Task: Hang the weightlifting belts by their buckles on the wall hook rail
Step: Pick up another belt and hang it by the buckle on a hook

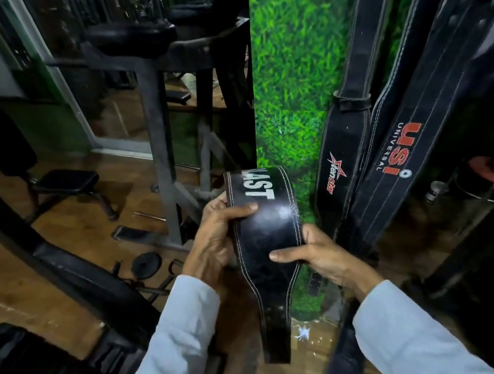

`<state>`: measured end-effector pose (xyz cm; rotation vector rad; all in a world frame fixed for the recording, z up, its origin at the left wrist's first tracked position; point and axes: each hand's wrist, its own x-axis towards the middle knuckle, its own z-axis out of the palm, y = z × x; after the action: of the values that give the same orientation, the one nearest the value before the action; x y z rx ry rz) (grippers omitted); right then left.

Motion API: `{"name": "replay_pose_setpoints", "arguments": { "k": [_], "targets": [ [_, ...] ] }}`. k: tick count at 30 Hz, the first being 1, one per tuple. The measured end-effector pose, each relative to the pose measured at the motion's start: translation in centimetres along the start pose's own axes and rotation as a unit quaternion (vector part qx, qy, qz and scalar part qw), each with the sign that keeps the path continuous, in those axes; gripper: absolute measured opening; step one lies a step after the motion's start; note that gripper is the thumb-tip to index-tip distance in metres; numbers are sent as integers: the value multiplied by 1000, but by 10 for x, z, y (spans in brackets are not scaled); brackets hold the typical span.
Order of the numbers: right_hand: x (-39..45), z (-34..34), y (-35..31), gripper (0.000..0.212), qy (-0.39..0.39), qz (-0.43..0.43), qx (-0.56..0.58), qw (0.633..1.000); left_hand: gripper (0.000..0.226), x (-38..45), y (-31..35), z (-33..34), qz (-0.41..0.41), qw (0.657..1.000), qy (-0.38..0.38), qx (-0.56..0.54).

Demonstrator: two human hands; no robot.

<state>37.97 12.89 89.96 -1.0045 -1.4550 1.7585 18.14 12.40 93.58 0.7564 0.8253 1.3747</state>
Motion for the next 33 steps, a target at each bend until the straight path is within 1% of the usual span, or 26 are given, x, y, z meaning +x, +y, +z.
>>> {"name": "replay_pose_setpoints", "arguments": {
  "k": [1,2,3,4,5,8,10,11,14,15,16,17,19,20,21,22,24,26,28,29,31,33],
  "targets": [
    [1,-3,-1,43,15,8,34,999,50,1,-3,-3,10,1000,-7,17],
    [2,-5,-5,52,22,15,70,997,53,0,-7,-7,20,999,-22,23],
    [5,-9,-10,64,32,2,87,996,55,-2,-9,-11,28,999,-35,27],
    [9,-9,-19,69,47,-21,85,995,58,-4,-12,-13,35,998,-48,34],
    [12,-7,-32,68,62,-49,68,995,59,-5,-15,-15,36,997,-49,42],
    [25,1,-66,71,89,-86,47,991,61,-8,-19,-19,28,994,-68,76],
    [32,4,-73,63,91,-125,16,988,63,-9,-15,-26,19,991,-81,103],
    [32,5,-71,60,94,-124,5,988,63,-10,-11,-30,14,991,-86,104],
    [30,6,-48,57,70,-108,14,992,74,-18,8,-35,8,995,-78,66],
    [29,7,-39,54,63,-99,6,993,63,-21,18,-28,17,996,-71,53],
    [29,8,-29,48,62,-92,-10,994,46,-19,28,-21,17,997,-66,41],
    [28,11,-20,41,65,-86,-30,994,36,-14,37,-13,16,998,-53,40],
    [24,17,-4,37,74,-72,-63,993,19,4,48,-3,33,995,-17,93],
    [23,18,1,38,76,-68,-63,993,20,10,50,-1,53,991,0,126],
    [23,17,3,40,77,-72,-57,993,27,15,49,-2,67,987,1,144],
    [22,16,3,44,73,-82,-41,993,33,18,46,-5,66,986,-6,151],
    [21,13,-9,49,61,-104,20,992,33,16,36,-13,64,986,-16,154],
    [21,10,-32,37,82,-133,68,985,33,12,22,-17,70,985,-13,157],
    [22,10,-61,22,104,-170,58,978,39,7,11,-19,68,980,-10,186],
    [25,11,-73,19,103,-185,36,977,42,5,7,-19,63,976,-11,207],
    [28,14,-87,24,101,-210,1,972,47,0,6,-17,53,968,-35,242],
    [30,18,-88,27,114,-224,-16,968,49,-4,11,-17,61,968,-66,235]
  ]
}}
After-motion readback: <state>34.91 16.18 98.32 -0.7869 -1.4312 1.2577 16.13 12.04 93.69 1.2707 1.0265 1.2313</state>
